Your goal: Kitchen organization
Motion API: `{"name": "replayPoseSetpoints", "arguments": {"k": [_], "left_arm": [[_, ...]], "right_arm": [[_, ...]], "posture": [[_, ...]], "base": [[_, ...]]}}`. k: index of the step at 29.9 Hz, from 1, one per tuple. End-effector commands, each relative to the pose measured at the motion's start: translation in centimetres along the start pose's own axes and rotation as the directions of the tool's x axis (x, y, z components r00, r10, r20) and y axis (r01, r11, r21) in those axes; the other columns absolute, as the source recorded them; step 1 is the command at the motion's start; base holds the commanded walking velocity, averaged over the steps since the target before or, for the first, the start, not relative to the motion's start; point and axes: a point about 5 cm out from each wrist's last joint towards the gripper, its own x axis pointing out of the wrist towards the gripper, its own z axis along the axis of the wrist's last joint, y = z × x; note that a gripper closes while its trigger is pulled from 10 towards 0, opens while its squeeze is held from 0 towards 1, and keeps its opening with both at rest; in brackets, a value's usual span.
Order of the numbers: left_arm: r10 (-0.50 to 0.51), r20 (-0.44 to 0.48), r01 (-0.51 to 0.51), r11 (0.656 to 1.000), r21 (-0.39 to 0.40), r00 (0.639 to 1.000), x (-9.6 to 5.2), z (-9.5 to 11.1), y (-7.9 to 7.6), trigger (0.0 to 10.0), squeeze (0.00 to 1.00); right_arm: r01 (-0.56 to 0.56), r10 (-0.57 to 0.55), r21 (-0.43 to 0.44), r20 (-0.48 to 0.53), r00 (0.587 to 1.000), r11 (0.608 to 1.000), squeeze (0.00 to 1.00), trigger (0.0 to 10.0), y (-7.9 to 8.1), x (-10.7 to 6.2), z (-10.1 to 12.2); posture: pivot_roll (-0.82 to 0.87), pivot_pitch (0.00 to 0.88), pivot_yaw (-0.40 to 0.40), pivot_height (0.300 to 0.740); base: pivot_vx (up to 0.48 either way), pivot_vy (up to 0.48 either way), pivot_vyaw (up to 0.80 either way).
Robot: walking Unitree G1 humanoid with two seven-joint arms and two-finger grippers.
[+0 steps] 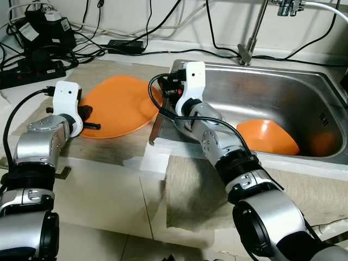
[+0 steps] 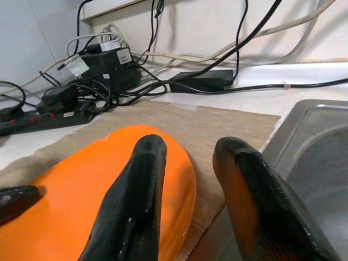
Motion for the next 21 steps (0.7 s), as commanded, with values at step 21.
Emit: {"name": "replayPoseSetpoints", "arguments": {"k": [21], "left_arm": [[-0.035, -0.099, 0.034, 0.999, -0.017, 0.994, 0.43, -2.43, -0.72, 10.0, 0.0]], "right_arm": [[-0.047, 0.047, 0.03, -0.008, 0.999, 0.998, 1.0, 10.0, 2.27, -0.01, -1.48]], "posture": [[0.08, 0.0, -0.008, 0.74]], "base": [[0.0, 0.0, 0.0]]}}
